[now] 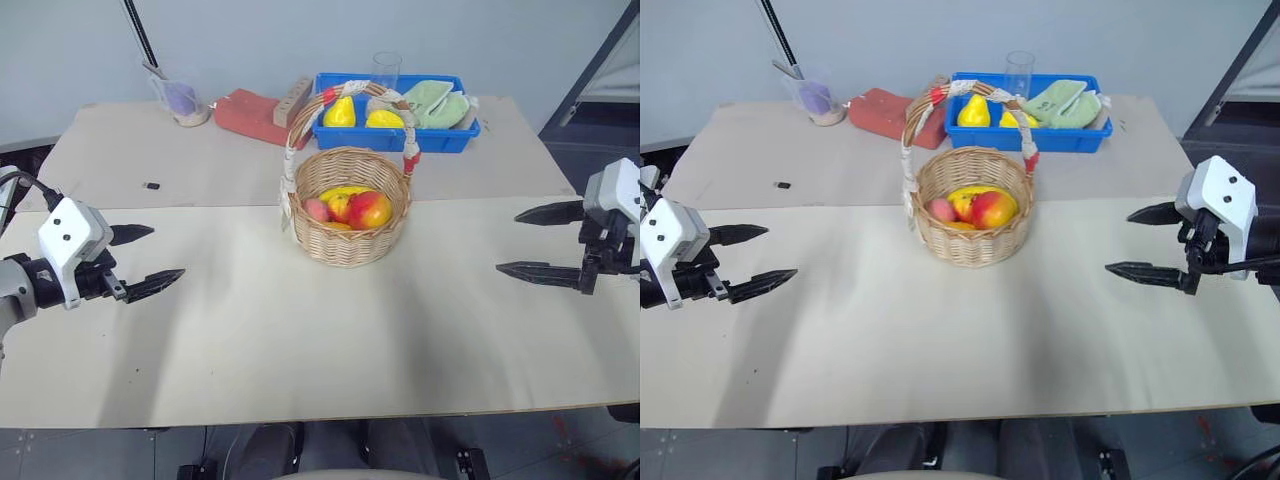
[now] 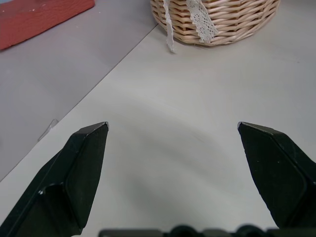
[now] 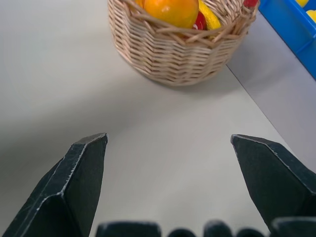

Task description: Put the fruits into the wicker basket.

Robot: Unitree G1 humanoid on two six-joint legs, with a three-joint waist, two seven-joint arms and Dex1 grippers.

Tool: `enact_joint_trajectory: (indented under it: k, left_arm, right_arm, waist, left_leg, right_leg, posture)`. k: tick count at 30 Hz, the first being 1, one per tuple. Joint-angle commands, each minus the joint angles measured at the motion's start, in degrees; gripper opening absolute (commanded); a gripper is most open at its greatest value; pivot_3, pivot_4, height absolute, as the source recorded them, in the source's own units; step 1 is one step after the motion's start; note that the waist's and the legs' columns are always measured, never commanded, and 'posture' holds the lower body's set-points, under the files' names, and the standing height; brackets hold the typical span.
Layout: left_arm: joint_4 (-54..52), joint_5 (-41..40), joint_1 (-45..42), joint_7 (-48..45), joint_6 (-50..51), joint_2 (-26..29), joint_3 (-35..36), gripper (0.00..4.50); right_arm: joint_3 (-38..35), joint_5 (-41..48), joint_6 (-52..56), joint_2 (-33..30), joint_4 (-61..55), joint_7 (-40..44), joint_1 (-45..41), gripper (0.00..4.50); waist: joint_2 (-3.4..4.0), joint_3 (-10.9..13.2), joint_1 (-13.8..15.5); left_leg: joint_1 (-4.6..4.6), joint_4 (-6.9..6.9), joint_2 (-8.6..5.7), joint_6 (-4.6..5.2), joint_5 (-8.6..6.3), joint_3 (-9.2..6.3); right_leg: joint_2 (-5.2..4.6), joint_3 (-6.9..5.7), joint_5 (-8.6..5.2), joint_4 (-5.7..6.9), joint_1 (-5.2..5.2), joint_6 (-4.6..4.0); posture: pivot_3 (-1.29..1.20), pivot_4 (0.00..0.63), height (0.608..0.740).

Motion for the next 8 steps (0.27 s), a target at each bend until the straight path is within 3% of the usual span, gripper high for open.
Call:
enact_joint_trajectory:
  k: [1, 8]
  left_arm:
    - [-0.4, 0.2, -1.4, 0.1, -0.6, 1.2, 1.0, 4.5]
    - [-0.1, -0.6, -3.7, -0.5, 0.3, 1.9, 0.0, 4.5]
  right_arm:
    - [-2.0, -0.3, -2.1, -0.9, 0.4, 0.6, -0.2, 4.43]
    - [-1.7, -0.3, -2.7, -0.9, 0.8, 0.8, -0.4, 4.43]
  waist:
    - [0.0, 0.0, 0.0]
    - [0.0, 0.0, 0.0]
  left_leg:
    - [-0.01, 0.0, 0.04, 0.0, -0.01, 0.03]
    - [-0.01, -0.02, 0.11, 0.03, -0.03, 0.18]
  right_leg:
    - [0.02, 0.01, 0.01, 0.0, -0.03, -0.02]
    - [0.04, 0.06, 0.05, 0.0, -0.09, -0.06]
  posture:
    - [0.0, 0.15, 0.74]
    - [0.0, 0.15, 0.74]
